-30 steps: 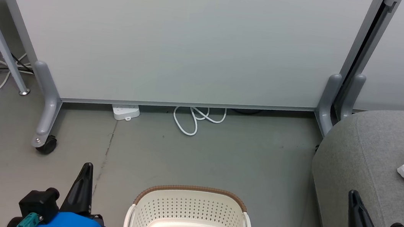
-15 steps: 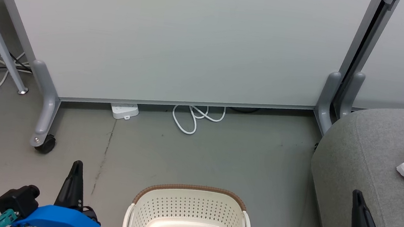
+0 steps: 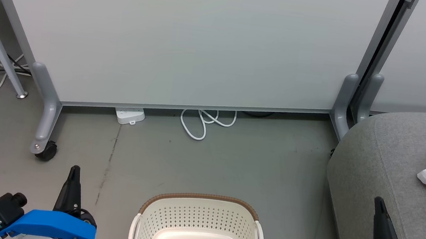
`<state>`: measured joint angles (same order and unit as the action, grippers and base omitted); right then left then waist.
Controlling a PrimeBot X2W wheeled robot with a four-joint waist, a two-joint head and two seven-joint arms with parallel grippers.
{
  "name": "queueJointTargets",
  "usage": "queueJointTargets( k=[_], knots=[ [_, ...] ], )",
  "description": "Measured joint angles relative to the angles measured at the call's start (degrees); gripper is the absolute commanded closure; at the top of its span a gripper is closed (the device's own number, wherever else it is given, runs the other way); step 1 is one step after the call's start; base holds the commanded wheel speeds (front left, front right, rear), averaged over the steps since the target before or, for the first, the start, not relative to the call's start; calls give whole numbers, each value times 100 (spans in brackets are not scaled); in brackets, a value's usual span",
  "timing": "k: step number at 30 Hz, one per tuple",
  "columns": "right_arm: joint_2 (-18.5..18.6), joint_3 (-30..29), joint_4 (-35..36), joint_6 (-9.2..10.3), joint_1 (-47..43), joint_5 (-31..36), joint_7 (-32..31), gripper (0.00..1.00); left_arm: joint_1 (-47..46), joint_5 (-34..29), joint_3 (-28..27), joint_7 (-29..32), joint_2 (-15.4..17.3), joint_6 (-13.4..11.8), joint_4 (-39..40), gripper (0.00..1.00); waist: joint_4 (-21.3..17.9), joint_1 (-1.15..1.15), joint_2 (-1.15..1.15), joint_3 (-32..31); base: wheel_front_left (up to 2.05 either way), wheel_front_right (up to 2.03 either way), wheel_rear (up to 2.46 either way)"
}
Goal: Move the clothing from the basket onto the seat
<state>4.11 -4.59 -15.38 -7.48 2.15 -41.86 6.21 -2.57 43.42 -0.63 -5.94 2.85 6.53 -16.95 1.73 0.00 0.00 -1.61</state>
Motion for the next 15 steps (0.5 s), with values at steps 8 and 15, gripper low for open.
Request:
queueJointTargets(
  k=[8,15],
  knots=[
    [-12,-23,18,0,24,-627,-164,100,-25,604,-64,153,0,2,29,100,-15,0,0,16,0,0,0],
    [-23,-45,30,0,67,-1132,-294,100,-87,1107,-118,286,0,7,56,100,-29,0,0,30,0,0,0]
  ],
)
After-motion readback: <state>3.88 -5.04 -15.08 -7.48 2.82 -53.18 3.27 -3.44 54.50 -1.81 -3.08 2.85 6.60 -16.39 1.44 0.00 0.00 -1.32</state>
